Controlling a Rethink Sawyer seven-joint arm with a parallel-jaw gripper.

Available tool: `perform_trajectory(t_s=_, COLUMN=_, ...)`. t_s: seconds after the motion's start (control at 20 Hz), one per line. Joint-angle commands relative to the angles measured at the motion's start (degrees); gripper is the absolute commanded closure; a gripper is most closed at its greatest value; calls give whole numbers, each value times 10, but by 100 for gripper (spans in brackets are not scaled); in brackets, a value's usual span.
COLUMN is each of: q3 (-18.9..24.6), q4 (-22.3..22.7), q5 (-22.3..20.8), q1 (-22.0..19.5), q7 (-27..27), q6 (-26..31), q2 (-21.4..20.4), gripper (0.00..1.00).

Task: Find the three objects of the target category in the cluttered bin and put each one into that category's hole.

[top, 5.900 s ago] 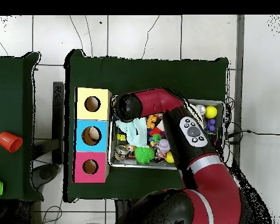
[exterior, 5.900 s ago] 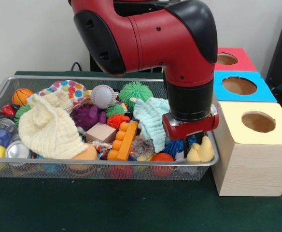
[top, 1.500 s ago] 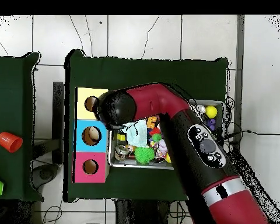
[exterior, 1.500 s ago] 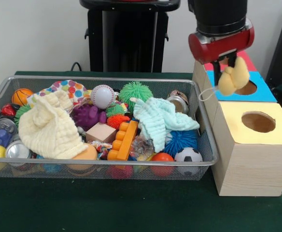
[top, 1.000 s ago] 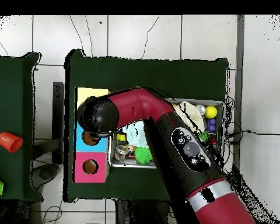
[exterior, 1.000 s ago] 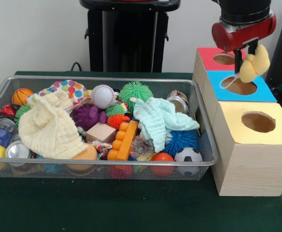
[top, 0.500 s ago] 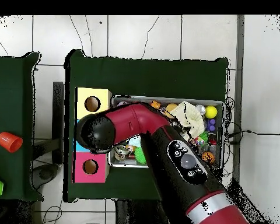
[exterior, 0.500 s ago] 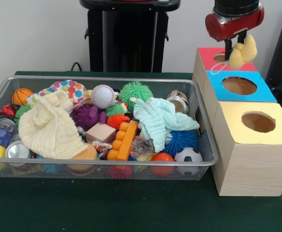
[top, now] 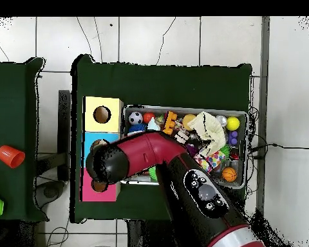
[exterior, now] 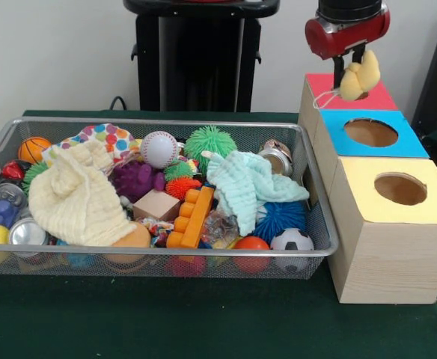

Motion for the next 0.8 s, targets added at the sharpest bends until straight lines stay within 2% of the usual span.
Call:
perform_trajectory(t_s=0.05, q3=-39, q4=78, q5=-3, q1=4, q7=83, q6=-54, q2=-16, gripper=100)
perform_trajectory(t_s=0.55, q3=-70, q4=124, q5=-18, q1=39, q7=93, q6=-119, q2=-23, gripper=100)
perform_trajectory(t_s=0.8, q3=-85, q4=155, q5=-4, q1=67, q7=110, q6=-149, q2=-30, gripper=100)
